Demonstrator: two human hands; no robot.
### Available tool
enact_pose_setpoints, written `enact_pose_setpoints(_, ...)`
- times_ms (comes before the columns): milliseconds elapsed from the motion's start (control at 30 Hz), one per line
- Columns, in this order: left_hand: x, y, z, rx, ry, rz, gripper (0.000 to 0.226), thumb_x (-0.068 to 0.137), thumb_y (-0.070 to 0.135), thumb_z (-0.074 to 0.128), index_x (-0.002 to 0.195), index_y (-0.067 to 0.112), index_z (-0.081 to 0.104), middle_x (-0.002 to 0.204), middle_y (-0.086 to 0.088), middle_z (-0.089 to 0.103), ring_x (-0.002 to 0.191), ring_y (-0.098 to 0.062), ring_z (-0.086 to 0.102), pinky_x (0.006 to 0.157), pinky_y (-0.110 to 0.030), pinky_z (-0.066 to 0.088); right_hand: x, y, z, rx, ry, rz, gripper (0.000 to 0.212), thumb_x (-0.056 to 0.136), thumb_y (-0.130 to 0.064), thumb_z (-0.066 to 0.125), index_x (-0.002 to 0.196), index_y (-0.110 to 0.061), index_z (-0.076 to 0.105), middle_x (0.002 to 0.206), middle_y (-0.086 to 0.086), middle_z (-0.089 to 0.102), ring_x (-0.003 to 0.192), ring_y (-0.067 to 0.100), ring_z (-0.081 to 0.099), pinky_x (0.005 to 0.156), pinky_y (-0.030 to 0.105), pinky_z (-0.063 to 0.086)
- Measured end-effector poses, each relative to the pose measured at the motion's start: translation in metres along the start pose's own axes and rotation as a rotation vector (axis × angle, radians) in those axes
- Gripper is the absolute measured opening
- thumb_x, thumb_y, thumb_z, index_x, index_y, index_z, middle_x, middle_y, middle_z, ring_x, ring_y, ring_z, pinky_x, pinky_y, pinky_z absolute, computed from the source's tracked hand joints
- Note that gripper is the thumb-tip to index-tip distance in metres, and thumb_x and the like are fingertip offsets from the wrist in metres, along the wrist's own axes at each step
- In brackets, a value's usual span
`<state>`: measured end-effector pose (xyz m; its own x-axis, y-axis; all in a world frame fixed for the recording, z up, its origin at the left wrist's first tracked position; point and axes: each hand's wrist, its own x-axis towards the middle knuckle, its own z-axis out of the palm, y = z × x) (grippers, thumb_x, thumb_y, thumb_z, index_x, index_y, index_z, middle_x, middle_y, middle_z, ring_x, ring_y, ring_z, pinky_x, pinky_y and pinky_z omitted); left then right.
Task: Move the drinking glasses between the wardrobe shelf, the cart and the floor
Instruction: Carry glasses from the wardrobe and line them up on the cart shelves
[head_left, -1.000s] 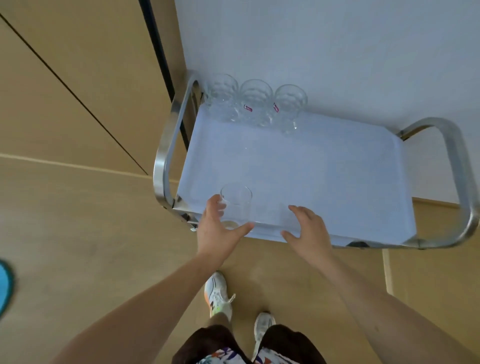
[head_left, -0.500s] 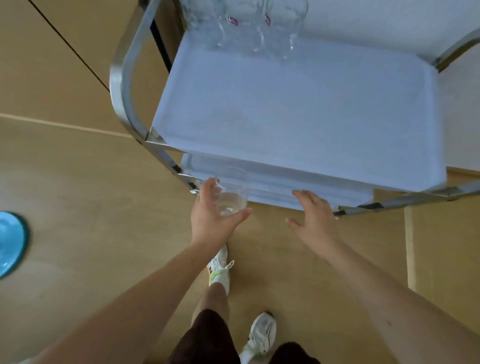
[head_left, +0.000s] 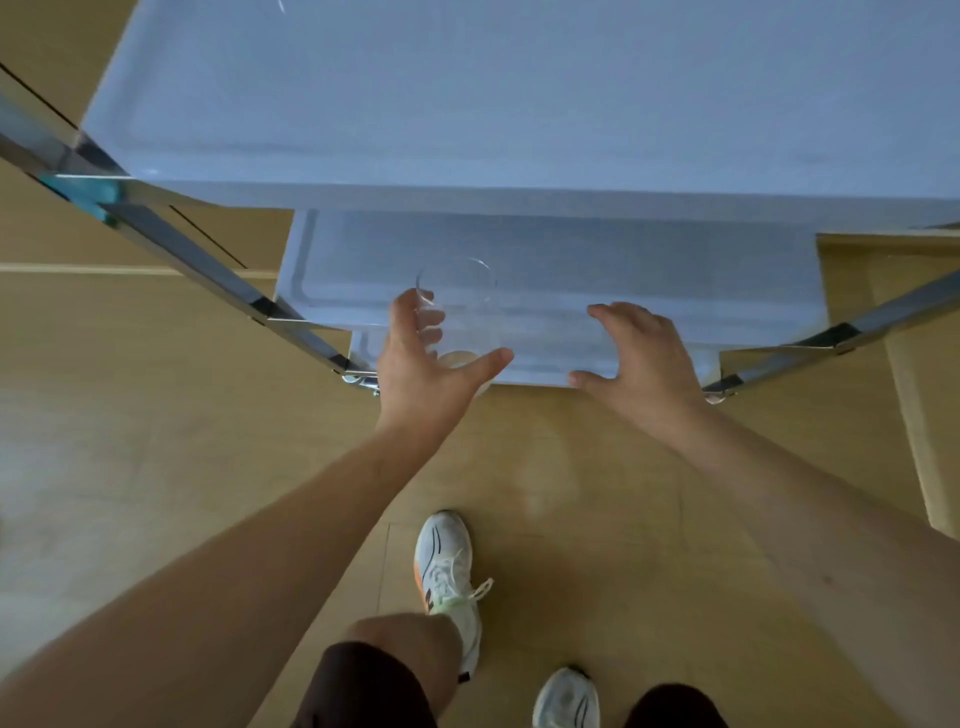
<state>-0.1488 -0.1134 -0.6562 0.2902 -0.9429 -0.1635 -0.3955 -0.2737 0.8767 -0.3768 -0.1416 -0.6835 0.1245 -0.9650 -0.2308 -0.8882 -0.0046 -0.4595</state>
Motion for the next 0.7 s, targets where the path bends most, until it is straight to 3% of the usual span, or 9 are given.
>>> enact_pose_setpoints(500,0.081,-0.049,0.047,-0.149,0.128,0.345,0.087,0.067,0.036,0.094,0.135,0.024,0.042,0.123,0.004,0.059,0.111,-0.011,0.060,0.098,-0.038,0.053,0.079,0.017,0.059,0.033,0.352,-0.128,0.077,0.081,-0.052,0.077,0.146,-0.020,0.049,0.147,0.007,0.051,0.135,0.032,0.043,0.111,0.038,0.034)
enact_pose_setpoints(700,0.103,-0.053,0.054,-0.149,0.137,0.391,0.090,0.063,0.041,0.095,0.134,0.027,0.041,0.121,0.005,0.058,0.109,-0.011,0.060,0.096,-0.038,0.054,0.079,0.012,0.070,0.048,0.392,-0.146,0.076,0.082,-0.053,0.076,0.146,-0.021,0.049,0.147,0.005,0.052,0.136,0.030,0.043,0.109,0.039,0.036)
